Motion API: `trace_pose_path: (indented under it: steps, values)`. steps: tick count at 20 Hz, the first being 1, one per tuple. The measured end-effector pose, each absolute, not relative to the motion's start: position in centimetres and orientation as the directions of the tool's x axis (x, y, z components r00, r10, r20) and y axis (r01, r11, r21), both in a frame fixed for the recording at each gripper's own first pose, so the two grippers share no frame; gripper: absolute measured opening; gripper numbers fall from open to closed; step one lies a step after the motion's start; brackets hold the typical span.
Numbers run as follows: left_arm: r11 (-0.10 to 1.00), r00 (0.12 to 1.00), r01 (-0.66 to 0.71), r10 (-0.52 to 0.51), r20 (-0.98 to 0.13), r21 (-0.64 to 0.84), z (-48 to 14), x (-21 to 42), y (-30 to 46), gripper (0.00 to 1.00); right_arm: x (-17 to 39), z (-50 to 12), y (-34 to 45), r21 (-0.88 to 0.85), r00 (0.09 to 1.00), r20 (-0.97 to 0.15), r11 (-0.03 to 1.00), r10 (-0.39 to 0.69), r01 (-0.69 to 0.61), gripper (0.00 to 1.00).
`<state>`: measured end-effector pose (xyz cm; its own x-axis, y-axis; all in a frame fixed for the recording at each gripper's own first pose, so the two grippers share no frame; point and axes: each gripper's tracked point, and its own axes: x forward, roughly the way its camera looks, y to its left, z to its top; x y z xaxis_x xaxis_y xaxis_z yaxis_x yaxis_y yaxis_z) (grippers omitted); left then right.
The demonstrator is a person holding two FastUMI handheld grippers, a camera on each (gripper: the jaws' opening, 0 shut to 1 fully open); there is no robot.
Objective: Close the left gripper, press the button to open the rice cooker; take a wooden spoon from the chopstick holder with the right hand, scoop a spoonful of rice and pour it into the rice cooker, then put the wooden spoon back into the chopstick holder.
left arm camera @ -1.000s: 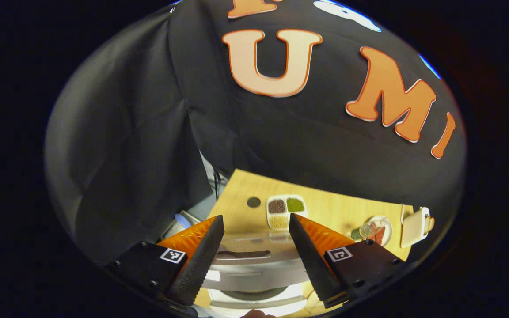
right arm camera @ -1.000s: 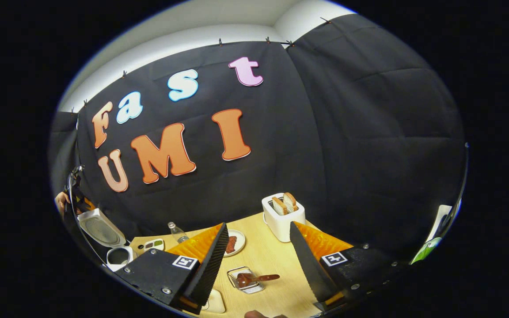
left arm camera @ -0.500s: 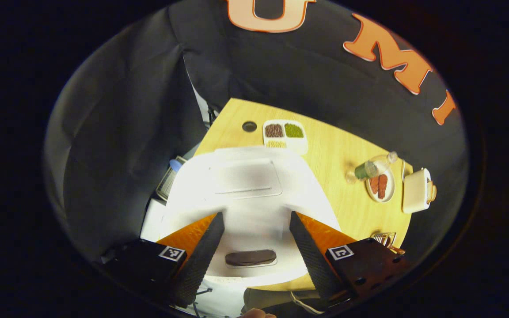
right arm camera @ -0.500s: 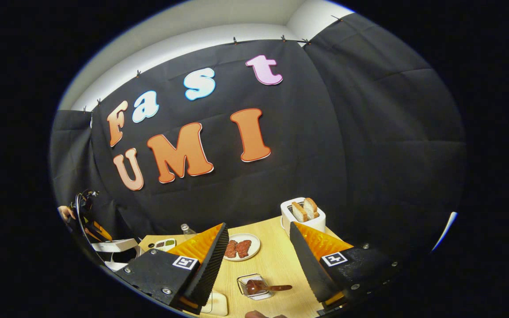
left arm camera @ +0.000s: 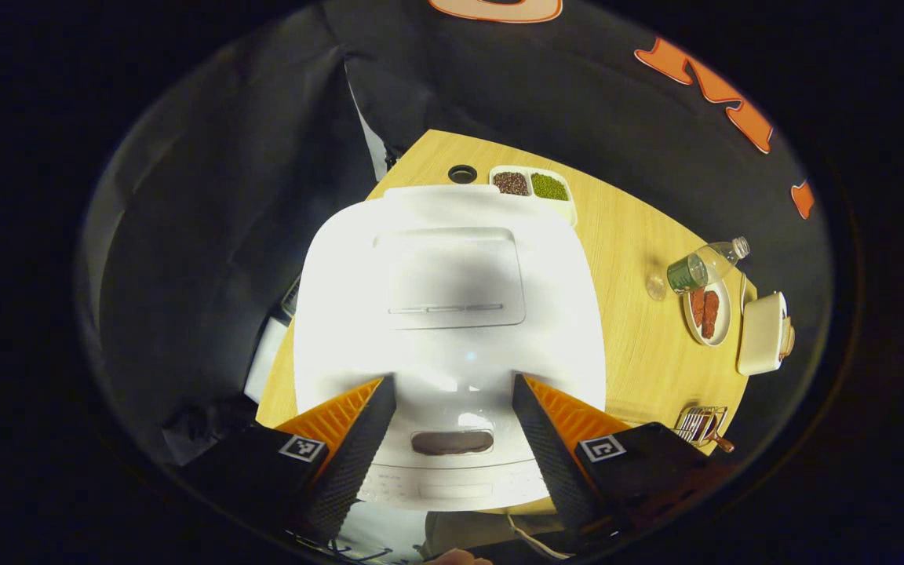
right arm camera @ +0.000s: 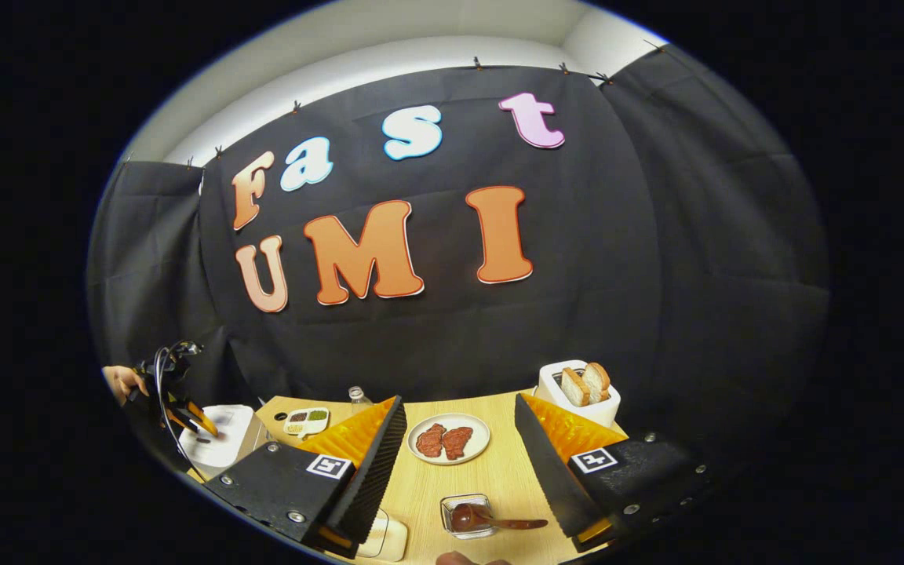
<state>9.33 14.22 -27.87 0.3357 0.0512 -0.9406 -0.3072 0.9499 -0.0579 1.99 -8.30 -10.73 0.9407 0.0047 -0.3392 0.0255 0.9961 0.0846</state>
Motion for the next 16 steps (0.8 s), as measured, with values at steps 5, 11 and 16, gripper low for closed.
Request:
trace_pose_path:
  steps: [5,11,16]
  values:
    - [0.963,0.66,-0.268,0.169,-0.732,-0.019,-18.3,10.6,15.5,1.0,4.2,-7.8,-6.3,0.051,0.967,-0.254,0.999,0.011,0.002,0.87]
    - [0.971,0.915,-0.238,0.229,-0.332,0.013,-6.6,9.9,13.8,1.0,5.4,-5.9,-3.6,0.015,0.986,-0.164,1.0,-0.009,0.012,0.87]
    - [0.975,0.965,-0.221,0.216,-0.152,-0.019,-2.1,8.1,12.3,1.0,5.4,-5.5,-0.2,-0.001,0.992,-0.115,0.999,0.045,-0.046,0.86]
